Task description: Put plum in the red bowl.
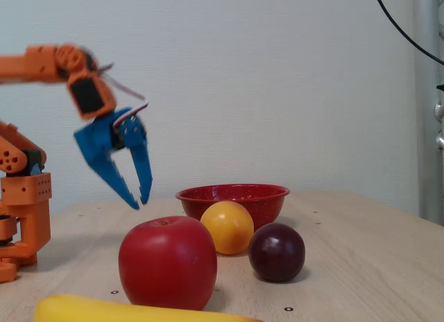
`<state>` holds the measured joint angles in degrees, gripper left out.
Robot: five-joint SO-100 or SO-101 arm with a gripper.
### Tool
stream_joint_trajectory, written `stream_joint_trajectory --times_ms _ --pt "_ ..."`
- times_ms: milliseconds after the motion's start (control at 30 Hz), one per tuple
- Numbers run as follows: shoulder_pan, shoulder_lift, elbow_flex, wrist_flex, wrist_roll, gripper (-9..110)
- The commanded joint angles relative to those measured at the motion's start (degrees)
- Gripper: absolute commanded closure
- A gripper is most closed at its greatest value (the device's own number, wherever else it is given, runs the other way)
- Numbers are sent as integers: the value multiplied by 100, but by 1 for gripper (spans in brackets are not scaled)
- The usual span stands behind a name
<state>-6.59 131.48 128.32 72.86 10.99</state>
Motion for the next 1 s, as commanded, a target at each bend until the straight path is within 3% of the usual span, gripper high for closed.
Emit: stream_joint_trajectory --times_ms 0,467,967 --pt "-167 -738 -1424 642 132 101" --pt "-633 -4333 -5669 2083 510 98" --pt "-1028 -6469 -7822 2399 940 46"
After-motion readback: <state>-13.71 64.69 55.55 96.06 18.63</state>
